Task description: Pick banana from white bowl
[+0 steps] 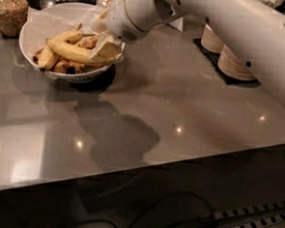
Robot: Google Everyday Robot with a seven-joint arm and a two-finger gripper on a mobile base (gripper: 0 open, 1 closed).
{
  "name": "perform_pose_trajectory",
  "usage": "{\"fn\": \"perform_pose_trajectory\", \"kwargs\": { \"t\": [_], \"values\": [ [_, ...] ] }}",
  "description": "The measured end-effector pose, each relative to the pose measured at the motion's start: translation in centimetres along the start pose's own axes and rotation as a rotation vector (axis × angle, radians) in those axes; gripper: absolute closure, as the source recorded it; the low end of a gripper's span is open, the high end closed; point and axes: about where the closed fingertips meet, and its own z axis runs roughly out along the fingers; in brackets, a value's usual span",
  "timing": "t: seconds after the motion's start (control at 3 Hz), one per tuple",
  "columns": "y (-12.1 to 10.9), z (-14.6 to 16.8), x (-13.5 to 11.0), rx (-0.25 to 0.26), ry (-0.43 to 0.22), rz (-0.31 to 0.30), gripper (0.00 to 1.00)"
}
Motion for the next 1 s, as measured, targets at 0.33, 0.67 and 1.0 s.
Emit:
{"fn": "perform_pose_trajectory", "kwargs": {
  "t": [0.33, 0.67, 1.0],
  "values": [
    [0.3, 1.7, -0.1, -0.019, -0.029, 0.023, 0.43],
    [0.2, 2.9, -0.2, -0.030, -0.048, 0.040, 0.37],
    [0.0, 4.1, 0.0, -0.040, -0.056, 0.061, 0.40]
  ]
}}
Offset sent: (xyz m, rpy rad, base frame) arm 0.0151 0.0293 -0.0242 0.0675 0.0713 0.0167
